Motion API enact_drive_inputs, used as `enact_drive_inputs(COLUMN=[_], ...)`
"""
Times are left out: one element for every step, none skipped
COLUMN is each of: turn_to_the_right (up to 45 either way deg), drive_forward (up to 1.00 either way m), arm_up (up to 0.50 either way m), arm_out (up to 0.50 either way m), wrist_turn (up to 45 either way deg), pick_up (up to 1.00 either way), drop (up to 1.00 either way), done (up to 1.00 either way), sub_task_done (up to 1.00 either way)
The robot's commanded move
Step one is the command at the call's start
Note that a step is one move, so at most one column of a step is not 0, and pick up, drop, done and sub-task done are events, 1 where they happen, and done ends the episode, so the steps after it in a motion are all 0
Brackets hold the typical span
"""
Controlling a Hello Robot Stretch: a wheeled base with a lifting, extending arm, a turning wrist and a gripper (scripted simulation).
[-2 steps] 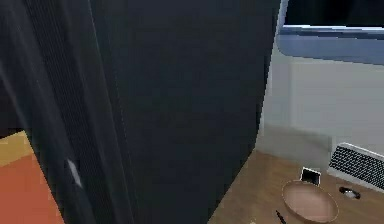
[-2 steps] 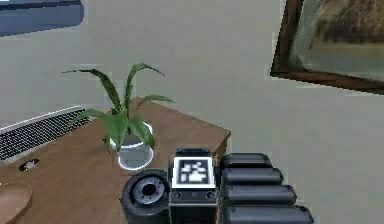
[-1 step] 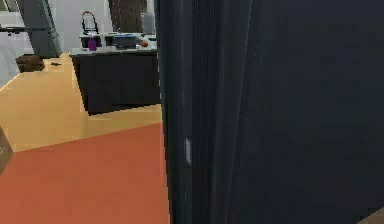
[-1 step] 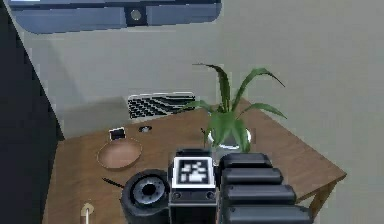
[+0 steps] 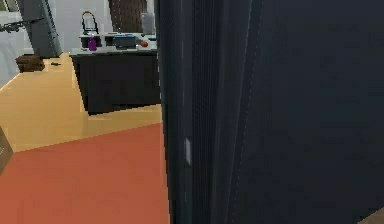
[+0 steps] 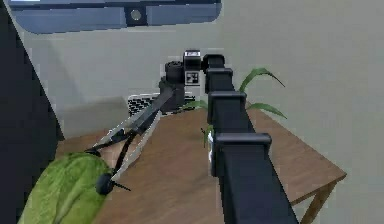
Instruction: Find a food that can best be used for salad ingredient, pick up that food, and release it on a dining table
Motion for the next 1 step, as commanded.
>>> enact_drive_inputs(turn_to_the_right=[0.0], drive_forward=[0.00], arm_up=[0.00], arm_out=[0.00], wrist_turn=[45.0], pick_up=[0.00], drop=[0.00], done=[0.00], sub_task_done=[0.00])
